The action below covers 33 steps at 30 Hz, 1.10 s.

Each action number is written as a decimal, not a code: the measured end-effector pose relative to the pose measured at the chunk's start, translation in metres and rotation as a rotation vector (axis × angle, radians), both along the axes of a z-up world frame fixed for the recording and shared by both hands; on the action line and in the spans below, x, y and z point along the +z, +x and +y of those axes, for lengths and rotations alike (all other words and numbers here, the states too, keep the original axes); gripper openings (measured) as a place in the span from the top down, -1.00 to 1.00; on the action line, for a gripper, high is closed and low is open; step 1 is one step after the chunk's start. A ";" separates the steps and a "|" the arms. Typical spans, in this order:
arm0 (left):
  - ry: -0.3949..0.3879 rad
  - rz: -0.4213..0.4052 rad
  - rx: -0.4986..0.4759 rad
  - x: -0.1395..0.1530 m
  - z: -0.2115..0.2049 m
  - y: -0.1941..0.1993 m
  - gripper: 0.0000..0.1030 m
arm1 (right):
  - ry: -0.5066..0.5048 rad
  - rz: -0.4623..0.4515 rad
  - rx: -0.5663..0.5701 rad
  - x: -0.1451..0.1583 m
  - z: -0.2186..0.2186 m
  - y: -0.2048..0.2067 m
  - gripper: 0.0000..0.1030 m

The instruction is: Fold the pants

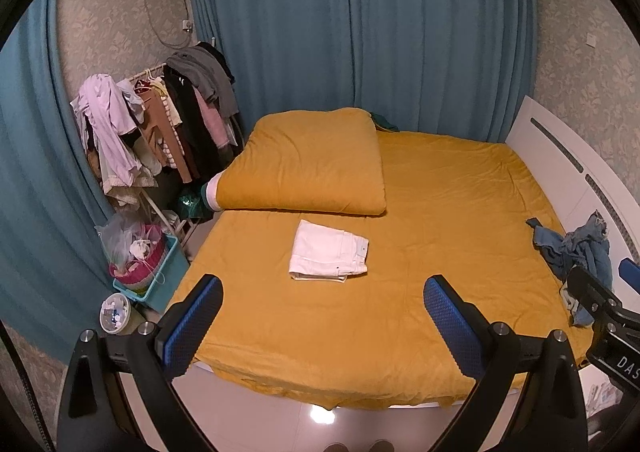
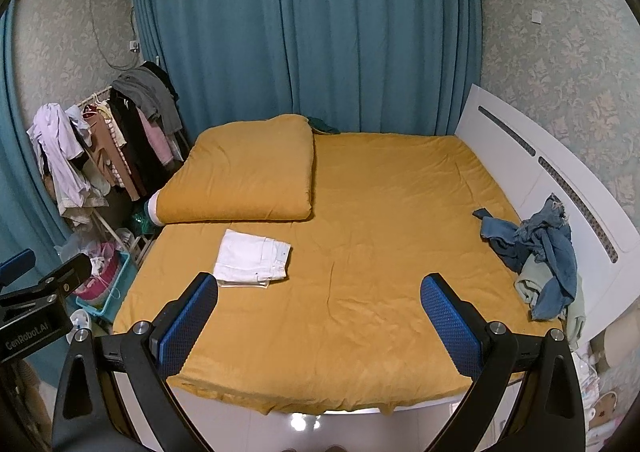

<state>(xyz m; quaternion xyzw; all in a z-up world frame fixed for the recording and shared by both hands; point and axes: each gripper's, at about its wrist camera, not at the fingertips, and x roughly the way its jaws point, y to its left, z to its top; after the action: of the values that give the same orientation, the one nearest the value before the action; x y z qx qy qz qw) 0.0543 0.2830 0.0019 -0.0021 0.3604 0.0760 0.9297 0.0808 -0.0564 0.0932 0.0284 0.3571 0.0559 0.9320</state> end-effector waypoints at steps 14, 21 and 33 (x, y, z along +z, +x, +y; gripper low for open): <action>-0.001 -0.005 0.002 -0.001 0.001 -0.004 -0.99 | -0.004 -0.004 0.003 -0.002 0.003 -0.002 -1.00; 0.003 -0.001 0.001 -0.002 0.000 -0.004 -0.99 | -0.002 -0.003 0.005 -0.002 0.004 -0.003 -1.00; 0.004 -0.005 -0.002 -0.001 0.001 -0.003 -0.99 | 0.001 -0.004 0.007 -0.002 0.006 -0.004 -1.00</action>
<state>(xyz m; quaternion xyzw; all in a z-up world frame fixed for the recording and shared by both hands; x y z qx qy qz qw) 0.0517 0.2836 0.0005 -0.0002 0.3578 0.0759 0.9307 0.0766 -0.0500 0.0912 0.0274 0.3552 0.0594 0.9325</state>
